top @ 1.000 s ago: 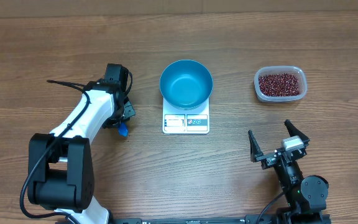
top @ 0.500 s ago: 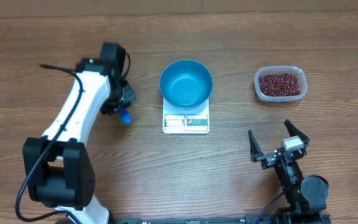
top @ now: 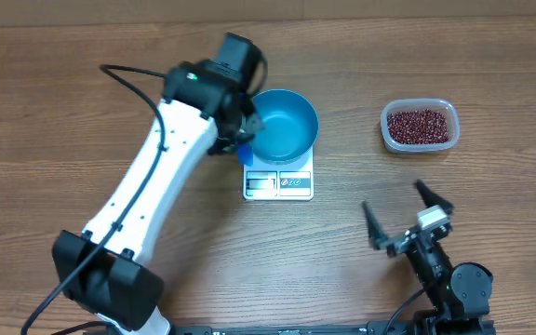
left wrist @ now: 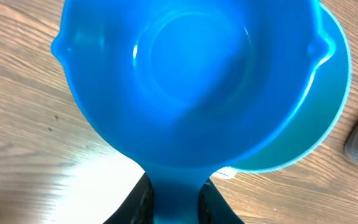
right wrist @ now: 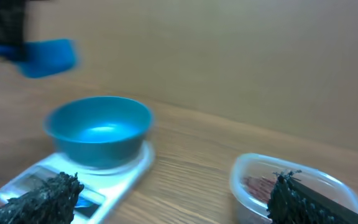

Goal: Scoop item into bowl and weigh 150g on scale

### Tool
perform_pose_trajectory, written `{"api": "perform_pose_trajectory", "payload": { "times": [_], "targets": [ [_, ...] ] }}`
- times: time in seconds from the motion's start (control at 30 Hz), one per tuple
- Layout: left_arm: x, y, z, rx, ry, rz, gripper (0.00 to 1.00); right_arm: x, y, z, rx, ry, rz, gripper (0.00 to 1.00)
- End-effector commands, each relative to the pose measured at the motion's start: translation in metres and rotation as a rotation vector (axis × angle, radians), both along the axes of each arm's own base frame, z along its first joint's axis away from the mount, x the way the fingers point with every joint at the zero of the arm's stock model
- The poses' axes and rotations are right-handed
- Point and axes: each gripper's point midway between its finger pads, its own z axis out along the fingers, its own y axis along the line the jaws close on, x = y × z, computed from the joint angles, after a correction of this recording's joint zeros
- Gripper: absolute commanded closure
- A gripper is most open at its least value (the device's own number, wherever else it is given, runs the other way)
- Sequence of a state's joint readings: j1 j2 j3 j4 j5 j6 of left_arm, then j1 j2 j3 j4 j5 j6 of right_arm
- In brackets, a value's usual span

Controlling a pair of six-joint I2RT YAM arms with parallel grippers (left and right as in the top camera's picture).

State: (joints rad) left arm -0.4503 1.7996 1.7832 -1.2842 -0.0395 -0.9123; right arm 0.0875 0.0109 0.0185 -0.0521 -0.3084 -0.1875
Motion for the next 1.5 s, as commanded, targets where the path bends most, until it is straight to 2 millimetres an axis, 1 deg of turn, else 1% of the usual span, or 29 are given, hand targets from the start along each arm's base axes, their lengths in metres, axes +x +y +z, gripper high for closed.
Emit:
{"api": "perform_pose_trajectory", "payload": {
  "times": [0.0, 0.03, 0.07, 0.1, 0.13, 0.23, 0.27, 0.33, 0.43, 0.5, 0.57, 0.6, 0.63, 0.67, 0.7, 0.73, 0.77, 0.83, 0.93, 1.03, 1.1, 1.13, 1.3, 1.37, 1.4, 1.47],
  "targets": [
    [-0.009, -0.021, 0.022, 0.001, -0.08, 0.053, 0.96, -0.058, 0.071, 0.007, -0.011, -0.051, 0.535, 0.0],
    [-0.012, -0.026, 0.022, 0.006, -0.084, 0.05, 0.96, -0.072, 0.08, 0.007, -0.017, -0.058, 0.633, 0.0],
    [-0.017, -0.033, 0.023, 0.022, -0.095, 0.045, 0.96, -0.096, 0.091, 0.007, -0.026, -0.067, 0.786, 0.0],
    [-0.02, -0.036, 0.023, 0.038, -0.103, 0.052, 0.96, -0.11, 0.096, 0.007, -0.034, -0.075, 0.872, 0.0],
    [-0.026, -0.039, 0.023, 0.059, -0.111, 0.064, 0.96, -0.134, 0.101, 0.008, -0.051, -0.095, 1.013, 0.0],
    [-0.04, -0.053, 0.023, 0.071, -0.114, 0.072, 0.96, -0.168, 0.103, 0.006, -0.078, -0.118, 1.213, 0.0],
    [-0.044, -0.058, 0.023, 0.065, -0.113, 0.07, 0.96, -0.177, 0.102, 0.005, -0.076, -0.105, 1.267, 0.0],
    [-0.049, -0.065, 0.023, 0.056, -0.113, 0.071, 0.96, -0.178, 0.102, 0.004, -0.039, -0.041, 1.269, 0.0],
    [-0.051, -0.068, 0.023, 0.044, -0.108, 0.079, 0.96, -0.177, 0.102, 0.005, 0.002, 0.029, 1.269, 0.0],
    [-0.052, -0.069, 0.022, 0.039, -0.103, 0.077, 0.96, -0.173, 0.102, 0.006, 0.023, 0.058, 1.245, 0.0],
    [-0.052, -0.07, 0.022, 0.035, -0.099, 0.079, 0.96, -0.155, 0.103, 0.009, 0.115, 0.159, 1.137, 0.0],
    [-0.053, -0.07, 0.022, 0.031, -0.097, 0.084, 0.96, -0.135, 0.101, 0.013, 0.24, 0.269, 1.015, 0.0],
    [-0.053, -0.07, 0.022, 0.028, -0.095, 0.093, 0.96, -0.122, 0.099, 0.016, 0.319, 0.324, 0.942, 0.0],
    [-0.053, -0.07, 0.022, 0.025, -0.093, 0.095, 0.96, -0.101, 0.093, 0.022, 0.484, 0.42, 0.817, 0.0],
    [-0.054, -0.071, 0.022, 0.02, -0.09, 0.099, 0.96, -0.087, 0.086, 0.026, 0.623, 0.489, 0.725, 0.0],
    [-0.054, -0.072, 0.022, 0.015, -0.087, 0.104, 0.96, -0.076, 0.081, 0.028, 0.732, 0.541, 0.66, 0.0],
    [-0.054, -0.072, 0.021, 0.012, -0.084, 0.108, 0.96, -0.069, 0.076, 0.029, 0.806, 0.568, 0.615, 0.0],
    [-0.055, -0.073, 0.021, 0.007, -0.082, 0.114, 0.96, -0.058, 0.069, 0.031, 0.901, 0.588, 0.549, 0.0],
    [-0.056, -0.074, 0.021, -0.005, -0.073, 0.124, 0.96, -0.054, 0.067, 0.027, 0.926, 0.605, 0.519, 0.0],
    [-0.058, -0.076, 0.02, -0.026, -0.058, 0.153, 0.96, -0.051, 0.063, 0.033, 0.944, 0.569, 0.503, 0.0],
    [-0.059, -0.077, 0.02, -0.034, -0.053, 0.164, 0.96, -0.051, 0.062, 0.037, 0.99, 0.589, 0.506, 0.0],
    [-0.059, -0.078, 0.02, -0.042, -0.047, 0.174, 0.96, -0.048, 0.059, 0.038, 1.053, 0.613, 0.486, 0.0],
    [-0.059, -0.085, 0.021, -0.087, -0.035, 0.197, 0.96, -0.048, 0.059, 0.041, 0.996, 0.561, 0.488, 0.0],
    [-0.058, -0.088, 0.021, -0.1, -0.035, 0.194, 0.96, -0.049, 0.058, 0.046, 0.956, 0.529, 0.485, 0.0],
    [-0.058, -0.09, 0.022, -0.11, -0.036, 0.193, 0.96, -0.049, 0.058, 0.052, 0.913, 0.506, 0.473, 0.0],
    [-0.058, -0.096, 0.023, -0.14, -0.028, 0.186, 0.96, -0.044, 0.056, 0.059, 0.851, 0.516, 0.414, 0.0]
  ]
}}
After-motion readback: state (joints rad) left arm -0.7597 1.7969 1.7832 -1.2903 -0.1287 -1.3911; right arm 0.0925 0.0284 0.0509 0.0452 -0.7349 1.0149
